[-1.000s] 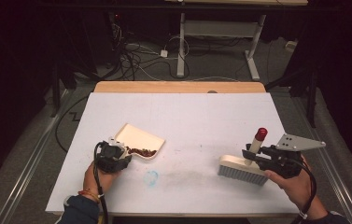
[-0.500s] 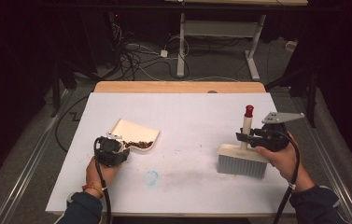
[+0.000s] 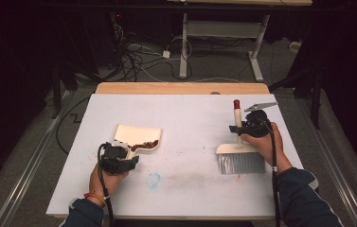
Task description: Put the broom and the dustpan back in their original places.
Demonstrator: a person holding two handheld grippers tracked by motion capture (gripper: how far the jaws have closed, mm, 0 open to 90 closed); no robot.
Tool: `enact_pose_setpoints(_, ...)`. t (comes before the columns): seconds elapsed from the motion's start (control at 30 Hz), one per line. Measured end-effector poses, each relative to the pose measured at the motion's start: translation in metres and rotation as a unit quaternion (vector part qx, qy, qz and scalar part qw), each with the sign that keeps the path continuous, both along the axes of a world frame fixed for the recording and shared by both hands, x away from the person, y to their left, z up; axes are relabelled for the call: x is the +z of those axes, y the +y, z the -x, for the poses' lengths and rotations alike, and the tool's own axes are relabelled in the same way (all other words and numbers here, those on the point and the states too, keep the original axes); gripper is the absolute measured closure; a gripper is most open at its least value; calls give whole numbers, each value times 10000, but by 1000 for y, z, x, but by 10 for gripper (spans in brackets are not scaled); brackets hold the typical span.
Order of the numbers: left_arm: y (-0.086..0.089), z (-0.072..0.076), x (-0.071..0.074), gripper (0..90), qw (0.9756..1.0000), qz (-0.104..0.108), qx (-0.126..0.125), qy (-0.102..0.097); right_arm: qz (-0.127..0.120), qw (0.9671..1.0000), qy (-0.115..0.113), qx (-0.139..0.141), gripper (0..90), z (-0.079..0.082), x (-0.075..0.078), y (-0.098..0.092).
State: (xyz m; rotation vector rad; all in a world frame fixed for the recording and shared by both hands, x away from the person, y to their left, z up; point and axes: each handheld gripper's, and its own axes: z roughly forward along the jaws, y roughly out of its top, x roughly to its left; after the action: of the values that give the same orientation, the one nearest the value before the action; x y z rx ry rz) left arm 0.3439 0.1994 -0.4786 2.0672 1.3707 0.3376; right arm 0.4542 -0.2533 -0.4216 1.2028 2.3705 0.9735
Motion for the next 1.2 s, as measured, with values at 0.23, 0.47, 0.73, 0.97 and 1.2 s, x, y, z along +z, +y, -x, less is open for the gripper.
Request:
enact_pose_setpoints(0.23, 18, 12, 12, 413, 9945, -14, -508, -921, -12, 9997, 71, -238, 608, -9, -13, 4)
enact_pose_setpoints(0.47, 23, 25, 18, 277, 9883, 171, -733, -1329, -22, 9990, 72, -443, 602, -13, -21, 3)
enact_pose_setpoints(0.73, 15, 46, 13, 224, 9844, -7, -1031, -1424, 164, 9977, -154, -634, 568, -13, -23, 5)
enact_pose_setpoints(0.97, 18, 57, 1, 183, 9865, -119, -1088, -1218, 74, 9977, -362, -575, 546, -8, -19, 7)
enact_pose_setpoints(1.2, 19, 59, 2, 183, 9845, -224, -1076, -1366, 72, 9968, -665, -443, 507, -3, -12, 12)
